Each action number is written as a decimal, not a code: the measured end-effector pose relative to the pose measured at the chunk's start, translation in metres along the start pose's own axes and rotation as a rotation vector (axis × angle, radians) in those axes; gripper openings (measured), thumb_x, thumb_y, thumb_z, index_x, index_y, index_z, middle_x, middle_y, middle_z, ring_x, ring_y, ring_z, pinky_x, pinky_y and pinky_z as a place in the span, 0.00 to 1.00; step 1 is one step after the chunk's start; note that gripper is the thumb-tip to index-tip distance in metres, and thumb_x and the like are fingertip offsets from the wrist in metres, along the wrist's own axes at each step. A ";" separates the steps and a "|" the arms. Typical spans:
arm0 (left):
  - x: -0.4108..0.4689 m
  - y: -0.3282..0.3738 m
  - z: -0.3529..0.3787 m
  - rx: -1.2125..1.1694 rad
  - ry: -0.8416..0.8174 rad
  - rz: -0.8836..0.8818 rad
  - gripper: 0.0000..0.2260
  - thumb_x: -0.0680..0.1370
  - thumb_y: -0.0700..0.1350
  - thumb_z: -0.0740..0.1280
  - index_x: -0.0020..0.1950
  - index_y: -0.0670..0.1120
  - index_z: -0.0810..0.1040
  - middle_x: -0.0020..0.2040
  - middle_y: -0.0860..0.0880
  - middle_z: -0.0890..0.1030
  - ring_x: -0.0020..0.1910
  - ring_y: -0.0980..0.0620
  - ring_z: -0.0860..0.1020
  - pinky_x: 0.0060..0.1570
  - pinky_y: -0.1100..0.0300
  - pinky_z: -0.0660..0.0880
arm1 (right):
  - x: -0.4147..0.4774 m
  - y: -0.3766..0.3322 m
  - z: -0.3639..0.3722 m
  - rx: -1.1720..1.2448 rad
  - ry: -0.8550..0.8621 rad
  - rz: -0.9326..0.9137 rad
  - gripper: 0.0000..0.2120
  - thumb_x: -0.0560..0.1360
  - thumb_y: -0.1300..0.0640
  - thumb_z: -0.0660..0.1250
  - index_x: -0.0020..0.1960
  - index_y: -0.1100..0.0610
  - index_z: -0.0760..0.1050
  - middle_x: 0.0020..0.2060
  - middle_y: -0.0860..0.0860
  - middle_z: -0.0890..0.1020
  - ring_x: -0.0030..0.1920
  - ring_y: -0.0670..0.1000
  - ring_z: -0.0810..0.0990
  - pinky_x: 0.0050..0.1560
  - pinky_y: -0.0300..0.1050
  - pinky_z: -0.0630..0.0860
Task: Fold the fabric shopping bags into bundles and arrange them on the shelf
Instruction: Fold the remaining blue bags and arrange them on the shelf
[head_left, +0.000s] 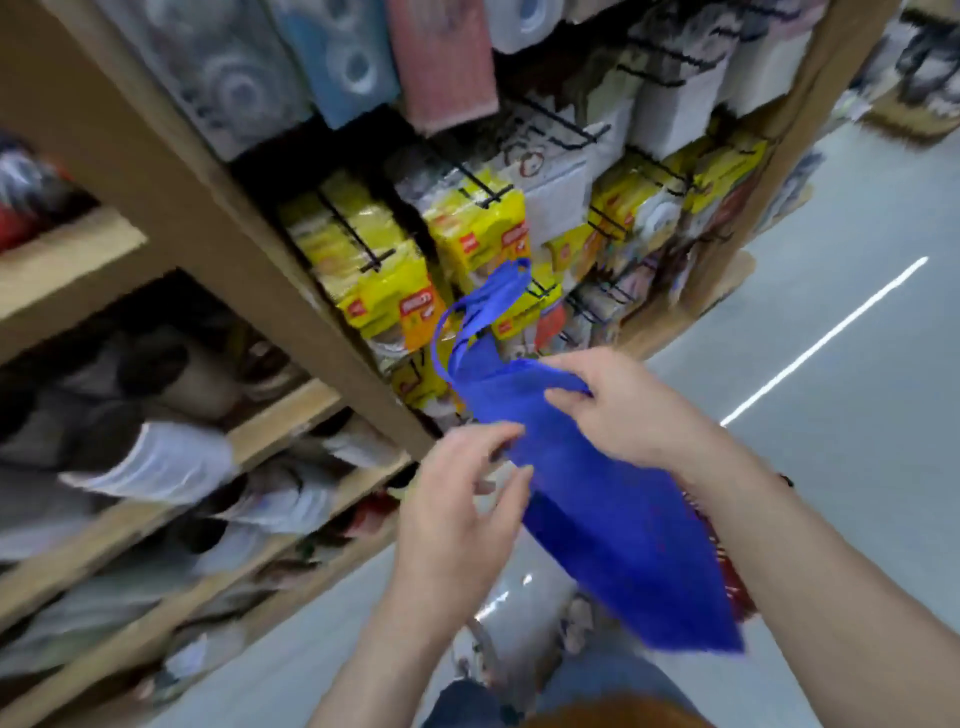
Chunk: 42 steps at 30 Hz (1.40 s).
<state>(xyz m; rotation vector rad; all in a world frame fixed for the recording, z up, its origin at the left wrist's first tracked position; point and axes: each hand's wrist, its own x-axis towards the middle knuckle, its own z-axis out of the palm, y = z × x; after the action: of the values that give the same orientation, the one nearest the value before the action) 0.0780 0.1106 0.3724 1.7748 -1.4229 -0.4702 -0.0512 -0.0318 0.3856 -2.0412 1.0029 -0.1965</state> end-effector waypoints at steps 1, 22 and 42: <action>-0.004 -0.009 -0.017 0.038 0.108 -0.038 0.21 0.71 0.47 0.73 0.63 0.46 0.77 0.54 0.50 0.77 0.52 0.55 0.77 0.49 0.67 0.75 | 0.000 -0.013 -0.001 -0.048 -0.085 -0.065 0.13 0.79 0.62 0.64 0.50 0.45 0.81 0.36 0.34 0.80 0.39 0.35 0.75 0.45 0.43 0.73; -0.308 -0.092 -0.369 0.463 0.863 -0.385 0.44 0.66 0.45 0.80 0.76 0.56 0.60 0.71 0.53 0.66 0.58 0.46 0.73 0.64 0.53 0.71 | -0.041 -0.356 0.253 0.195 -0.101 -0.736 0.10 0.71 0.67 0.71 0.42 0.51 0.79 0.36 0.44 0.82 0.39 0.42 0.78 0.44 0.43 0.76; -0.341 -0.154 -0.585 0.871 1.150 -0.416 0.27 0.70 0.42 0.75 0.68 0.47 0.72 0.65 0.43 0.69 0.56 0.50 0.74 0.50 0.52 0.79 | 0.021 -0.573 0.398 0.583 0.036 -0.886 0.12 0.70 0.58 0.73 0.45 0.65 0.74 0.39 0.56 0.80 0.39 0.53 0.77 0.44 0.49 0.75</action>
<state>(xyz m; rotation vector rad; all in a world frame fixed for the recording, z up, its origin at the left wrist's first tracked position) 0.4885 0.6416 0.5502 2.3509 -0.3871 1.0162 0.4811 0.3893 0.5497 -1.7852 -0.0320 -0.8735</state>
